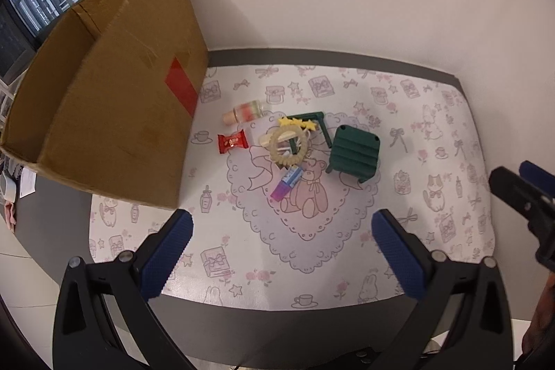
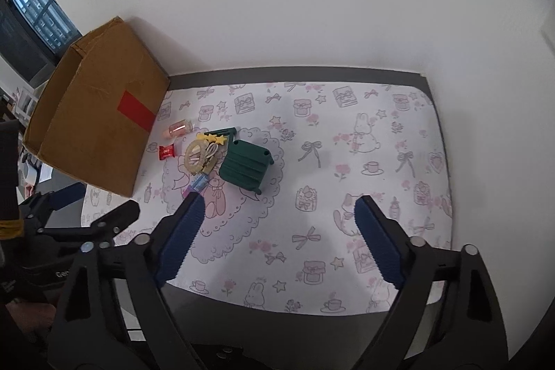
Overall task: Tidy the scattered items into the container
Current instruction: 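Move both grippers toward the scattered items on the sheet, then grasp the green plastic stool with the right gripper while the left grasps the pink-blue tube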
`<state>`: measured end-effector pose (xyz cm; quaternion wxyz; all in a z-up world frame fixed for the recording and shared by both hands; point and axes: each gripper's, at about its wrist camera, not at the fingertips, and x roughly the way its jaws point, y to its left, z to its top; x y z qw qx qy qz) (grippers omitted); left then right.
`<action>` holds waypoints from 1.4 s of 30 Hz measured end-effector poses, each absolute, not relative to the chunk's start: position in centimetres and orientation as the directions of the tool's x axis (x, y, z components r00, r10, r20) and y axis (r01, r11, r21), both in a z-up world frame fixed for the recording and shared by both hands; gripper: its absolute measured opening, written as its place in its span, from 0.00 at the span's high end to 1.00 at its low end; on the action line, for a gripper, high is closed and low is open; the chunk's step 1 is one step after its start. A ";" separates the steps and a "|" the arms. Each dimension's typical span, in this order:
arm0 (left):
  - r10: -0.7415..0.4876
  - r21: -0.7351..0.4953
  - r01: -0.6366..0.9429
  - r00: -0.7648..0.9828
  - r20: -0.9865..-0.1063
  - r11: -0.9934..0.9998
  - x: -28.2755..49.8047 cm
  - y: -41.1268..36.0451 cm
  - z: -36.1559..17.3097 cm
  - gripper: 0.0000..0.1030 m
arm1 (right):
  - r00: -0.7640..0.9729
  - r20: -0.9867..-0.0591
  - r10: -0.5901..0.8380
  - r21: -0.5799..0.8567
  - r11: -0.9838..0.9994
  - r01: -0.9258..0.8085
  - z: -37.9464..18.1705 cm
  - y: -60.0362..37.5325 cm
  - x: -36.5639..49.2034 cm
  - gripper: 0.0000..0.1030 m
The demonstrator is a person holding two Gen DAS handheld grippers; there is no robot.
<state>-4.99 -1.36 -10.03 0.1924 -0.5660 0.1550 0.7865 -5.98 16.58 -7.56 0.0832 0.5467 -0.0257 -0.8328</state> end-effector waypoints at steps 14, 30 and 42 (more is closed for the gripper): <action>0.100 0.011 -0.509 -0.190 -0.977 -0.860 -7.5 0.3 -16.1 0.16 | -0.254 -0.939 -0.231 0.192 -0.967 0.169 -14.1 14.7 -9.0 0.33; 0.059 -0.003 -0.484 -0.100 -0.993 -0.875 -11.4 0.7 -21.7 0.24 | -0.082 -0.966 -0.244 0.238 -0.968 0.080 -20.7 12.4 -14.6 0.19; 0.065 -0.039 -0.504 -0.035 -0.997 -0.863 -11.9 1.4 -24.0 0.30 | -0.002 -0.969 -0.247 0.247 -0.968 0.046 -24.3 10.2 -16.9 0.18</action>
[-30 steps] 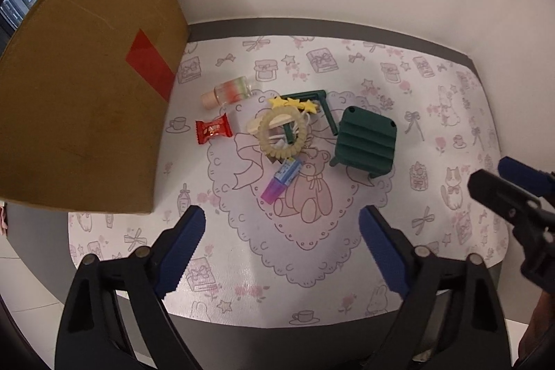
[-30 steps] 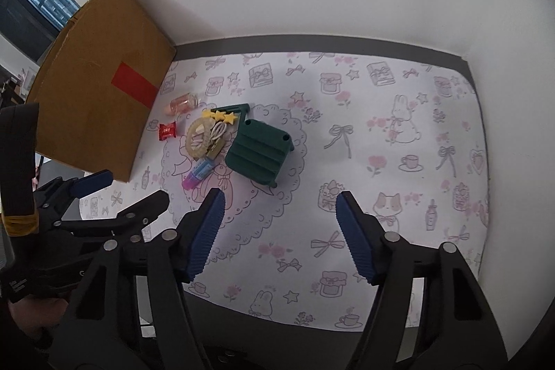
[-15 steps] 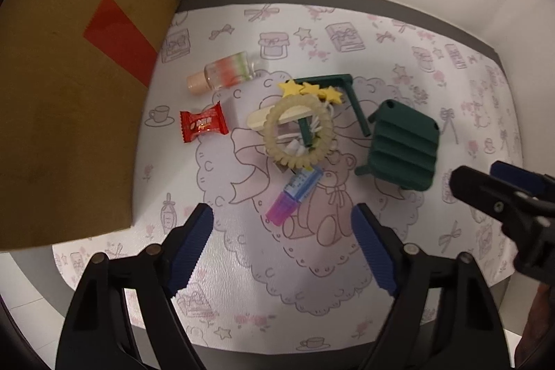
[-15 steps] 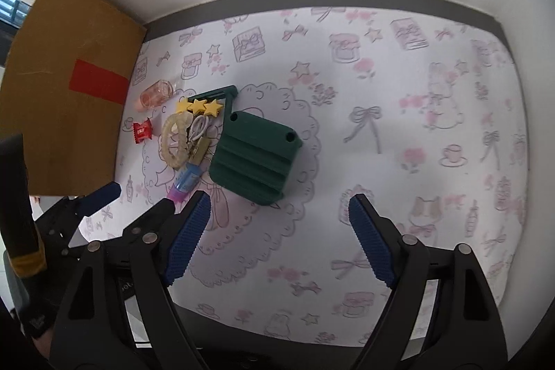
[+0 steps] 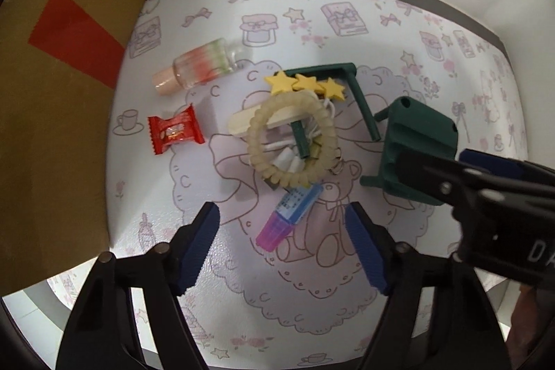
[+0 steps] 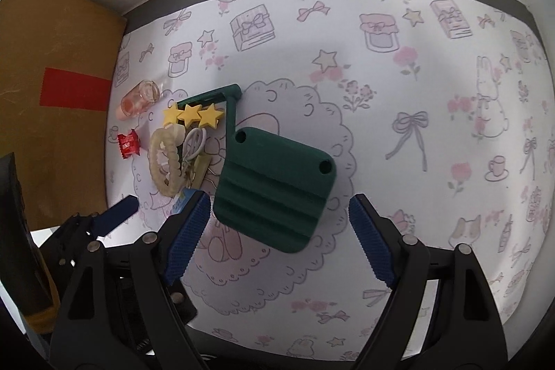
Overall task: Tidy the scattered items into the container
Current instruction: 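Grasp the green plastic stool with the right gripper while the left grasps the pink-blue tube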
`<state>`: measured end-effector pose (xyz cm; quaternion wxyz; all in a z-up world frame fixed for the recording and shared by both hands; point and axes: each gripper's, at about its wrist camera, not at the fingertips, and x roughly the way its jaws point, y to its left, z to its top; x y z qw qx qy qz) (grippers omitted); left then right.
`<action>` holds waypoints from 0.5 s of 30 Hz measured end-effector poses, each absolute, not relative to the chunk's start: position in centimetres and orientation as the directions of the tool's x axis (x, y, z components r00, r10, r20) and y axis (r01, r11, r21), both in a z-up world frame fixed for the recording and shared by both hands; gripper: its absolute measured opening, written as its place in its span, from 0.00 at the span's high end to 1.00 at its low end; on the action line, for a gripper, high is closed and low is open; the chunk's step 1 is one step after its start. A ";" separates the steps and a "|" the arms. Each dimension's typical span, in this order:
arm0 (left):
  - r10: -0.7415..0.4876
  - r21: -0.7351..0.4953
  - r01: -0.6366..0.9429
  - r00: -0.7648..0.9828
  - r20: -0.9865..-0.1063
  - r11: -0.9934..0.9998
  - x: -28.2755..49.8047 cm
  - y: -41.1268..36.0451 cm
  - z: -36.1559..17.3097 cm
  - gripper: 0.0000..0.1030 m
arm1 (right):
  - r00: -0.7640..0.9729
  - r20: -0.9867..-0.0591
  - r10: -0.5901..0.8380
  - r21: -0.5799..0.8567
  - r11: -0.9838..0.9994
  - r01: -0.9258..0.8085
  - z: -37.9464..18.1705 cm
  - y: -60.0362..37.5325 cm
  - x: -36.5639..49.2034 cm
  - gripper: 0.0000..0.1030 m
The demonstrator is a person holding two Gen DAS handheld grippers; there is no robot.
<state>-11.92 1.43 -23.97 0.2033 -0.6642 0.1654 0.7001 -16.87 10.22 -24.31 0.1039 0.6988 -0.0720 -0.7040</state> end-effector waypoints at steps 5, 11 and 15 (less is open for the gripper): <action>0.064 -0.043 -0.498 -0.026 -0.998 -0.866 -12.2 1.2 -24.5 0.38 | 0.034 -0.970 -0.242 0.243 -0.969 0.047 -25.5 9.2 -17.3 0.18; 0.067 -0.053 -0.481 -0.012 -0.998 -0.875 -12.6 0.8 -25.0 0.51 | 0.049 -0.975 -0.217 0.220 -0.974 0.056 -26.3 8.3 -17.6 0.18; 0.070 -0.058 -0.484 -0.007 -0.998 -0.873 -12.4 0.8 -25.1 0.69 | 0.054 -0.980 -0.190 0.193 -0.980 0.051 -26.7 8.2 -17.9 0.18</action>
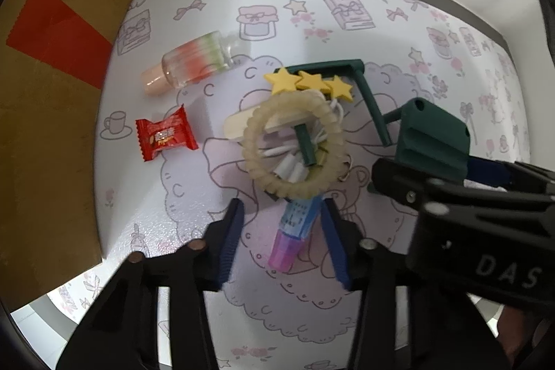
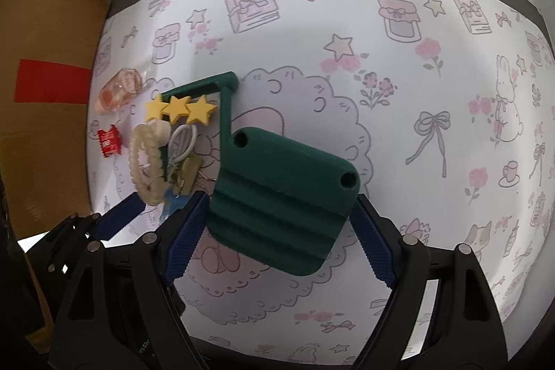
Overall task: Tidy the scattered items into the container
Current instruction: 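Grasp the green plastic stool with the right gripper while the left grasps the pink-blue tube, then carry the green stool and pink-blue tube with both grippers over the cardboard box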
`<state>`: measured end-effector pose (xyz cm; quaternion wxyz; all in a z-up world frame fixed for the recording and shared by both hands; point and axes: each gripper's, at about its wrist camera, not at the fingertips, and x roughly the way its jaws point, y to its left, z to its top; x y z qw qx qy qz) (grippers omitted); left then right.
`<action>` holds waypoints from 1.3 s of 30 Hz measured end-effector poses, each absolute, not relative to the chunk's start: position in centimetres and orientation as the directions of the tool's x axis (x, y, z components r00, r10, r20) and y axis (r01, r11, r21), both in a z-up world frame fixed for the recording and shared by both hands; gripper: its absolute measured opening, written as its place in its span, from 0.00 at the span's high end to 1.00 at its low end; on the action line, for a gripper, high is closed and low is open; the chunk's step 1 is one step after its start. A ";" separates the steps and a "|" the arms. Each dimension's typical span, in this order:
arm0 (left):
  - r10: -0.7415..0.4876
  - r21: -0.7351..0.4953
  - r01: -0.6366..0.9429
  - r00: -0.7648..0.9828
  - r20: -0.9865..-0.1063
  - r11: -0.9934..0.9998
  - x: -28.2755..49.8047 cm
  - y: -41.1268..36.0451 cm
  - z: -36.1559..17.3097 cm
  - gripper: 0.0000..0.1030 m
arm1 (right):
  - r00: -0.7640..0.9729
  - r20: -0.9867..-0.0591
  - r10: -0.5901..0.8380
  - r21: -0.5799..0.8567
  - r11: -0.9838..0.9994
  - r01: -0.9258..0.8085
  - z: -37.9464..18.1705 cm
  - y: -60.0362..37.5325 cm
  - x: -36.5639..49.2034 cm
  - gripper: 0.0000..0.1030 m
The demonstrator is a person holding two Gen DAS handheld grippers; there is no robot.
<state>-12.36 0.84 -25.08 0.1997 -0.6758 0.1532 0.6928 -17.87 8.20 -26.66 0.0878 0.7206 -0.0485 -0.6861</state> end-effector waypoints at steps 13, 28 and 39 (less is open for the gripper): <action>0.063 -0.068 -0.446 0.027 -0.998 -0.892 -12.0 -0.5 -25.0 0.81 | 0.066 -0.989 -0.133 0.141 -0.981 0.136 -26.3 6.6 -18.5 0.29; 0.090 -0.079 -0.443 -0.006 -0.996 -0.893 -10.3 -2.5 -21.7 0.82 | 0.011 -0.989 -0.149 0.149 -0.979 0.136 -23.3 6.7 -18.6 0.38; 0.166 -0.129 -0.399 -0.059 -0.984 -0.908 -9.5 -1.4 -18.8 0.82 | -0.065 -0.980 -0.186 0.176 -0.976 0.128 -19.6 11.2 -14.9 0.38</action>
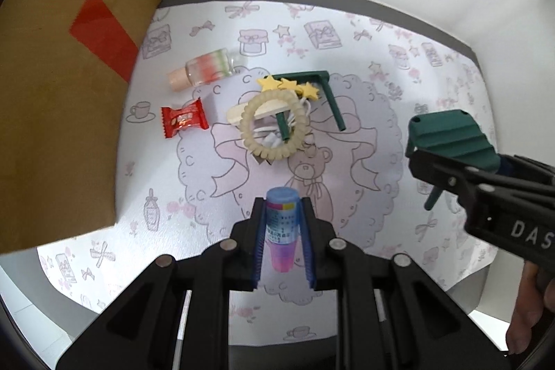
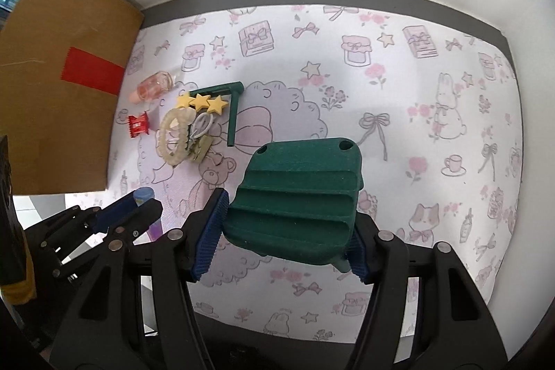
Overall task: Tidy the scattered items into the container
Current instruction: 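Carry the green stool and pink-blue tube with both grippers over the cardboard box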
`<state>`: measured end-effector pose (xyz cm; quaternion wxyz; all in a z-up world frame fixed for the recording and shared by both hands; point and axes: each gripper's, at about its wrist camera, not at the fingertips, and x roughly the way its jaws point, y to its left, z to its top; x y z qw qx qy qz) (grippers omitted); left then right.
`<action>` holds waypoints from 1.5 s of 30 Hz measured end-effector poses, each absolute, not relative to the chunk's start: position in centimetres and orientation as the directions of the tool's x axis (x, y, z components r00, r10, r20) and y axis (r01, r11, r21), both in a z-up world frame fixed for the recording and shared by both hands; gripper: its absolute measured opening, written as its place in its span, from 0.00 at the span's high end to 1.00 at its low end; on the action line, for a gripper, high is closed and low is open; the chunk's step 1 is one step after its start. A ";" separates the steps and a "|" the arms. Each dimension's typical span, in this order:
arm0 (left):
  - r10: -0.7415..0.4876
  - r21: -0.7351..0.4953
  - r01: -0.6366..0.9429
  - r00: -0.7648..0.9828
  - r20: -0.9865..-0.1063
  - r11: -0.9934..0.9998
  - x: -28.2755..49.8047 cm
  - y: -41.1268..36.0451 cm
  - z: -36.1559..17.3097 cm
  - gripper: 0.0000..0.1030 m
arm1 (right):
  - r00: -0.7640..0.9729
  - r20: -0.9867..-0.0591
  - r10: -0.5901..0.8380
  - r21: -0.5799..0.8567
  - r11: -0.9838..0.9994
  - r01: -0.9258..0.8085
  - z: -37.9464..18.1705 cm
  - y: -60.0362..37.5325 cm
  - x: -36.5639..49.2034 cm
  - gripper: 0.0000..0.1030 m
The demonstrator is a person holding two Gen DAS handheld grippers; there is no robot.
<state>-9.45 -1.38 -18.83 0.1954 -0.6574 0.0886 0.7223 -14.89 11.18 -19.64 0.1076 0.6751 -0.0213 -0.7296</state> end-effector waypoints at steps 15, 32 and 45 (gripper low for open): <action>0.233 -0.141 -0.396 -0.193 -0.953 -0.907 -4.6 -2.7 -11.7 0.82 | -0.182 -0.957 -0.227 0.204 -0.969 0.137 -13.1 13.8 -8.7 0.38; 0.272 -0.138 -0.412 -0.287 -0.918 -0.901 -1.0 -1.8 -6.0 0.82 | -0.279 -0.925 -0.258 0.226 -0.964 0.144 -7.8 15.4 -4.2 0.38; 0.284 -0.135 -0.356 -0.407 -0.868 -0.925 -2.3 -3.8 -0.1 0.82 | -0.361 -0.885 -0.293 0.216 -0.947 0.239 -2.2 12.3 -6.3 0.38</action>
